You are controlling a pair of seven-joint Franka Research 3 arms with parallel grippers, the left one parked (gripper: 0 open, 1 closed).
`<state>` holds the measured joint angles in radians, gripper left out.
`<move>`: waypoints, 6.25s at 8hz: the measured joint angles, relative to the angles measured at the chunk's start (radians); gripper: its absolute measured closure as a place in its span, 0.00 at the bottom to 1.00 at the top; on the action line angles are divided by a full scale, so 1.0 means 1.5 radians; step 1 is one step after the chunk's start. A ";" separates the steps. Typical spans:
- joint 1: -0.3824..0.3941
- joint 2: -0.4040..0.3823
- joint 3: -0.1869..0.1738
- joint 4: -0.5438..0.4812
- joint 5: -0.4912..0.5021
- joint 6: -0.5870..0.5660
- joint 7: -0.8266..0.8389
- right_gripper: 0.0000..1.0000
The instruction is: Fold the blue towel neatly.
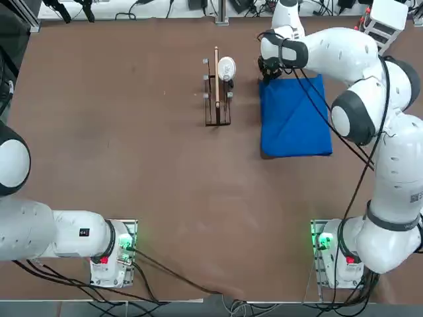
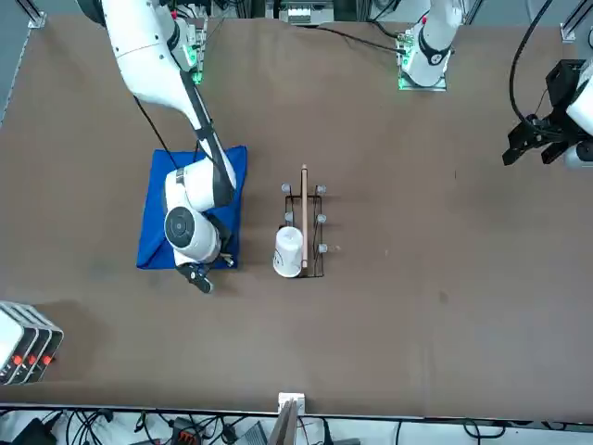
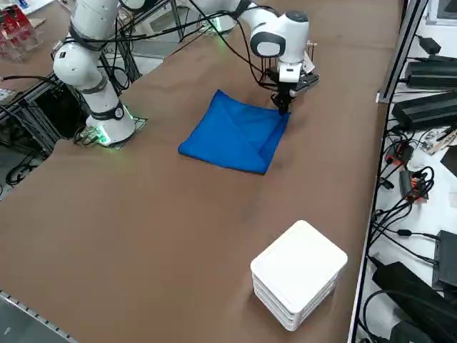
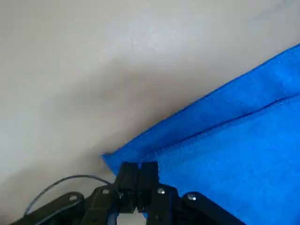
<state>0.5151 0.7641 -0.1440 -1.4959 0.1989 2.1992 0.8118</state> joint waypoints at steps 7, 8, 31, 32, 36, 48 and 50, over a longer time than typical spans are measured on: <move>0.022 0.000 0.003 0.020 -0.002 0.000 -0.012 0.98; 0.023 0.000 0.003 0.020 -0.002 0.000 -0.021 0.98; 0.019 -0.101 -0.010 0.114 -0.099 -0.195 -0.177 0.00; -0.004 -0.140 -0.012 0.115 -0.103 -0.237 -0.235 0.00; -0.125 -0.255 -0.021 0.115 -0.121 -0.366 -0.455 0.00; -0.296 -0.551 0.058 -0.062 -0.149 -0.469 -0.481 0.00; -0.304 -0.575 0.059 -0.085 -0.152 -0.469 -0.480 0.00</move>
<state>0.0599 -0.0982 -0.0557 -1.6239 -0.0287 1.4955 0.0912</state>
